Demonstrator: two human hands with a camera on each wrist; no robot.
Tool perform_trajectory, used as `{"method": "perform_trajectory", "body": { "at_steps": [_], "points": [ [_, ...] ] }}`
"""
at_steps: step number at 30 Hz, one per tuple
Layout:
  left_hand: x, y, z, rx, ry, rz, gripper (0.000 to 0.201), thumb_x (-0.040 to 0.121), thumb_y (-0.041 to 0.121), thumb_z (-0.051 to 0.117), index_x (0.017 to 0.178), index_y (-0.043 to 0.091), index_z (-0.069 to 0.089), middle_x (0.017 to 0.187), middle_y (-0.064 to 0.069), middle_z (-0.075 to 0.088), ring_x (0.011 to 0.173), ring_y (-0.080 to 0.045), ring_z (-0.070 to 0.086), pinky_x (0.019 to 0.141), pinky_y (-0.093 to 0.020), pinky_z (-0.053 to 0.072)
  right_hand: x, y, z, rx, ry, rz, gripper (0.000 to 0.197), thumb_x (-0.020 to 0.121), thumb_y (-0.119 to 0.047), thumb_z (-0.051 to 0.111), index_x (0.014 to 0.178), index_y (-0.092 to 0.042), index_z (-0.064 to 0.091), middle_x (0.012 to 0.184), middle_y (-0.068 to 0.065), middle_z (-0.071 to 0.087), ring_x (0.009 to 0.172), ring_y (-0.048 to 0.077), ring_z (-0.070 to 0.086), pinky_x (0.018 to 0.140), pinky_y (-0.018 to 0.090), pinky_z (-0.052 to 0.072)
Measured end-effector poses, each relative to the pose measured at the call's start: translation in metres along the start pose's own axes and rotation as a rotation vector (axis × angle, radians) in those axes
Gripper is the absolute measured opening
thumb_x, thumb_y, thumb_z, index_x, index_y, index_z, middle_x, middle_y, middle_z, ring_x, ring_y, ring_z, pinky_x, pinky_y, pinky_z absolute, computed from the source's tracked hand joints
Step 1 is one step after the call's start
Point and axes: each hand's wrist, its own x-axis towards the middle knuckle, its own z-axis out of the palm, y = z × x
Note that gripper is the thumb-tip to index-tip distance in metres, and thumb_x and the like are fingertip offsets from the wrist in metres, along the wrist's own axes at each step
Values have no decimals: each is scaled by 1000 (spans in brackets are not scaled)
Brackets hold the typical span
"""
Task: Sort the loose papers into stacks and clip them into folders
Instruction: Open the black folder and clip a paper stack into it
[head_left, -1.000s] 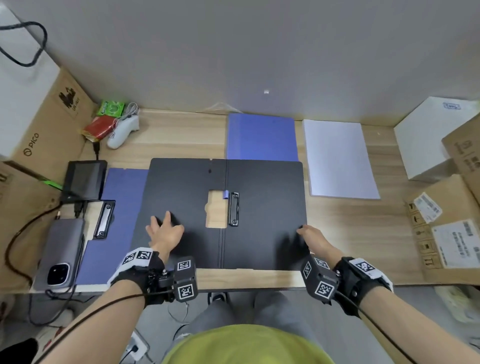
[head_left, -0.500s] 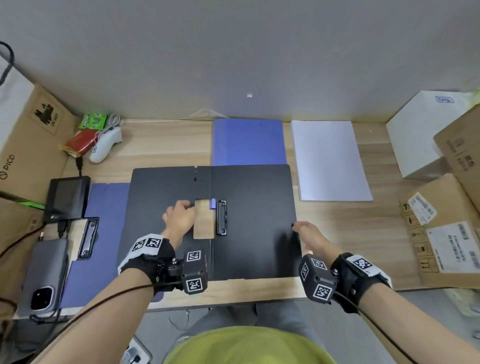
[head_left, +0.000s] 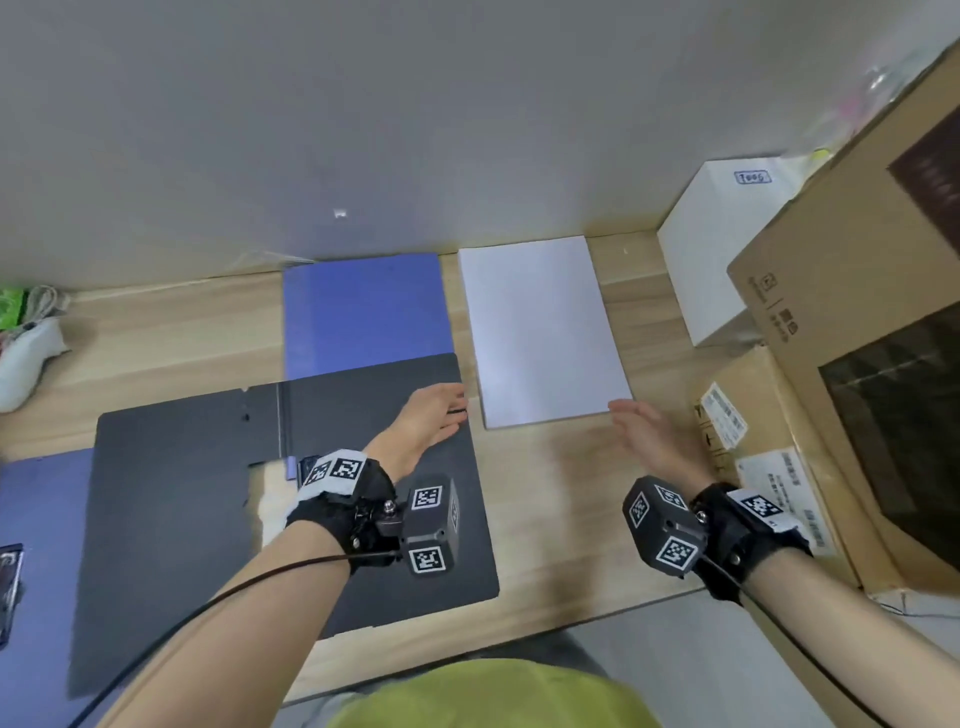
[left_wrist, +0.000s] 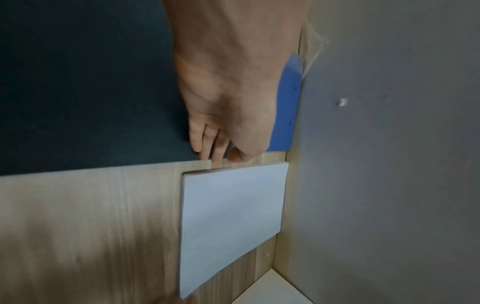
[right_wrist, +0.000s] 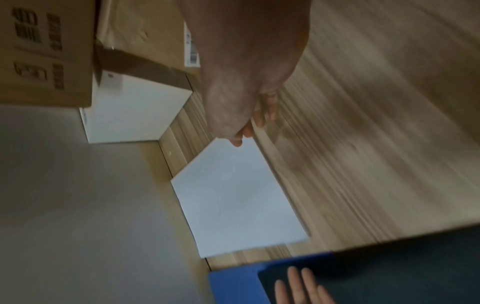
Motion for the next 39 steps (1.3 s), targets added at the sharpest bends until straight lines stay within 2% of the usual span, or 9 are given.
{"method": "perform_trajectory", "body": {
  "at_steps": [2, 5, 8, 10, 12, 25, 31, 34, 39],
  "points": [
    [10, 0, 12, -51, 24, -25, 38, 99, 18, 42, 136, 12, 49, 111, -5, 63, 107, -19, 61, 93, -28, 49, 6, -3, -17, -15, 50, -16, 29, 96, -11, 43, 118, -22, 59, 124, -3, 55, 96, 11, 52, 71, 21, 39],
    [21, 0, 25, -117, 67, -63, 37, 100, 17, 43, 136, 9, 46, 97, -5, 59, 95, -21, 58, 80, -25, 51, 18, -5, -30, -63, 78, -54, 33, 95, -21, 48, 126, -27, 55, 129, -4, 55, 104, 11, 52, 84, 26, 40],
    [26, 2, 34, -160, 102, -92, 38, 101, 17, 42, 138, 8, 44, 118, -14, 60, 107, -27, 60, 88, -31, 48, 27, -8, -32, -72, 29, -1, 44, 96, -23, 49, 140, -22, 45, 141, -2, 48, 117, 14, 48, 93, 27, 38],
    [27, 5, 38, -188, 127, -95, 39, 100, 15, 42, 139, 7, 43, 124, -18, 59, 111, -30, 60, 82, -28, 50, 32, -10, -29, -59, -28, 39, 48, 98, -21, 46, 145, -17, 37, 147, 1, 42, 130, 19, 42, 96, 27, 35],
    [26, 8, 39, -196, 142, -101, 40, 100, 15, 43, 139, 6, 43, 121, -16, 60, 112, -30, 61, 76, -24, 52, 34, -11, -23, -47, -57, 57, 47, 100, -16, 43, 146, -13, 34, 148, 4, 39, 135, 22, 38, 95, 26, 33],
    [22, 19, 45, -159, 174, -55, 35, 98, 17, 45, 131, 9, 53, 118, -12, 67, 108, -22, 65, 91, -27, 52, 40, -10, -18, -10, -21, 60, 48, 98, -8, 40, 146, -14, 35, 152, 6, 35, 138, 22, 35, 100, 27, 31],
    [22, 28, 53, -187, 133, -15, 29, 97, 19, 51, 122, 8, 59, 120, -8, 64, 108, -22, 64, 91, -24, 53, 38, -13, -21, 8, 4, 42, 42, 97, -5, 40, 138, -13, 45, 138, 4, 50, 112, 15, 46, 91, 26, 37],
    [24, 32, 58, -204, 94, -14, 28, 95, 17, 54, 119, 6, 63, 121, -8, 61, 98, -26, 67, 75, -21, 59, 38, -11, -23, 19, -6, 54, 44, 98, -8, 41, 141, -15, 42, 141, 3, 47, 122, 17, 46, 102, 32, 37],
    [30, 34, 67, -193, 85, -25, 32, 95, 15, 52, 126, 6, 55, 127, -13, 60, 91, -29, 69, 79, -34, 60, 37, -7, -27, 70, -64, 66, 47, 99, -14, 41, 145, -22, 35, 148, -2, 39, 134, 18, 39, 111, 39, 34]
  ]
}}
